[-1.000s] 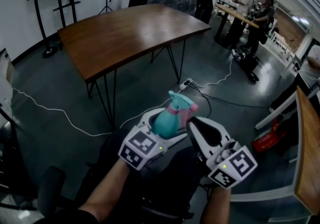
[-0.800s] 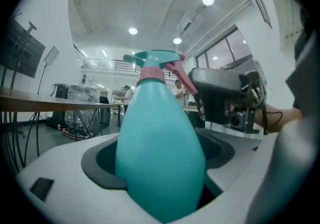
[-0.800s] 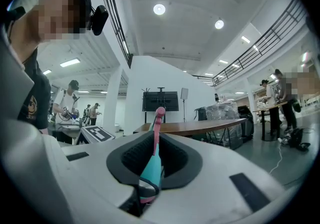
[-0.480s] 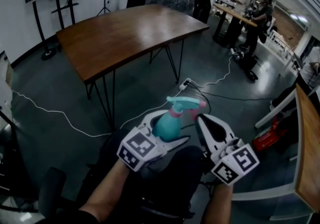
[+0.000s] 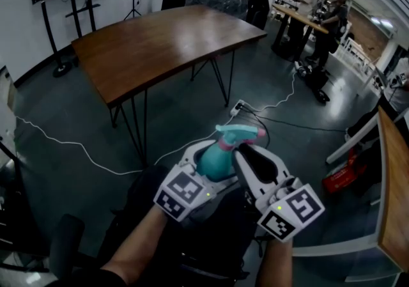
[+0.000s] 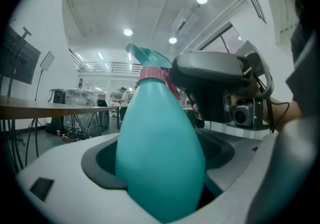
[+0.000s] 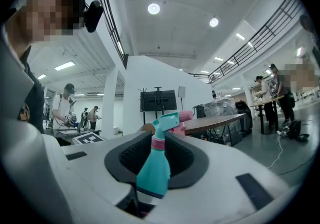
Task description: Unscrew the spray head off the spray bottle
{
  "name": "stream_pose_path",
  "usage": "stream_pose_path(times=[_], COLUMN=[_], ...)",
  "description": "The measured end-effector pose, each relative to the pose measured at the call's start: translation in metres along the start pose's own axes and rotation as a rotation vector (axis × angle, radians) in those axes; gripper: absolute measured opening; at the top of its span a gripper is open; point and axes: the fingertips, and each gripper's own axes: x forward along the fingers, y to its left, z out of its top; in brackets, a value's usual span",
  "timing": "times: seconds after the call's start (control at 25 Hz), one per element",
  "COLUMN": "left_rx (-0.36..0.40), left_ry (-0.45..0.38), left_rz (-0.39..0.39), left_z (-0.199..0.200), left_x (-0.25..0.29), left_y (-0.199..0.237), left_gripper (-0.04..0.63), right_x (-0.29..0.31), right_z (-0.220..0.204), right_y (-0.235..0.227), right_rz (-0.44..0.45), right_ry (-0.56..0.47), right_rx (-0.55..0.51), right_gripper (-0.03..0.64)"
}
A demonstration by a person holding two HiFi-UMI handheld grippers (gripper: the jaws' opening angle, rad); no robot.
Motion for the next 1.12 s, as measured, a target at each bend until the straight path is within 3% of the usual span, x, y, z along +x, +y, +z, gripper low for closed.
stream_pose_path(times=[0.04,0.16,0.76,1.12], left_rx=[0.003,0.004,0.028,0.043], left_ry=[0.002,0.005,0.031,0.038], left_rz=[0.004,0.012,0.004,-0.075], left_z=[0.000,-0.001,-0.001,-0.001], left_x=[0.000,0.000,0.002,0.003], left_y=[0.000,0.001,-0.007,-0.017], left_gripper=[0.428,0.428,0.428,0.428], right_x=[0.003,0.007,0.013,0.004], right_z=[-0.004,-0.008,-0.009,-0.010], right_y=[-0.001,-0.003,-0.003,-0.005], right_rz=[-0.010,-0.037,-0.079,-0.012], right_ry=[0.014,0.028,0.026,0.024], right_rx=[0.005,0.015,0.016,-0.012], right_gripper=[0.090,0.124,0.126,0.141])
